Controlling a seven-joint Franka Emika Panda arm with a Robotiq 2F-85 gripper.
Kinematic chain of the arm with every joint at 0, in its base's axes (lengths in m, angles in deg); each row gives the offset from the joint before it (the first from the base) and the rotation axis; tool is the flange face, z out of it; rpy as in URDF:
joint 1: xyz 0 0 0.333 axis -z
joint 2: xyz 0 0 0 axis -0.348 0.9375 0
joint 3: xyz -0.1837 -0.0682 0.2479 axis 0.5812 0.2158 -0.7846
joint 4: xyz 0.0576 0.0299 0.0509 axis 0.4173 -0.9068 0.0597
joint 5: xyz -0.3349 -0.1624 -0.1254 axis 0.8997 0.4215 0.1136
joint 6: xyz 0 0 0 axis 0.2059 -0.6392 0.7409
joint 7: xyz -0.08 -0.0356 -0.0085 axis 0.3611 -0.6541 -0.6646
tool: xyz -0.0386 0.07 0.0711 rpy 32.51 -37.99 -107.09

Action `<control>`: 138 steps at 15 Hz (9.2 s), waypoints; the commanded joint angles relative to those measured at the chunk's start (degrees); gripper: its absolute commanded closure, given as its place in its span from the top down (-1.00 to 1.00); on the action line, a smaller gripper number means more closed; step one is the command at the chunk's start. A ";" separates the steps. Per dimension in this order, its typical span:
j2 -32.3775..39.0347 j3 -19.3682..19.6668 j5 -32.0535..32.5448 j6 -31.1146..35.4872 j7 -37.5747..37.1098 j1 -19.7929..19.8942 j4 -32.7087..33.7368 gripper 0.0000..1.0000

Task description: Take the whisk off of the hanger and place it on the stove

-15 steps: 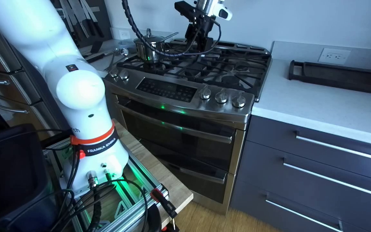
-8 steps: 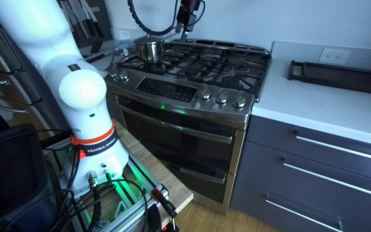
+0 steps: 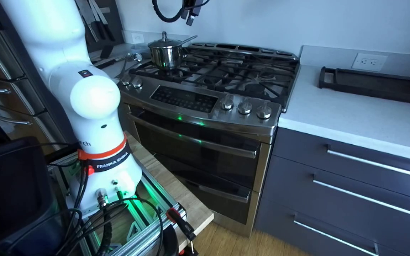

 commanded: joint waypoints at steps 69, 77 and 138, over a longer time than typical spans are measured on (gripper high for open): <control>-10.54 -1.50 -58.94 47.02 89.60 -7.87 -6.93 1.00; -9.47 -2.14 -57.96 47.22 89.61 -8.13 -5.65 1.00; 13.61 -13.19 -62.04 45.62 123.95 -11.79 24.96 -0.95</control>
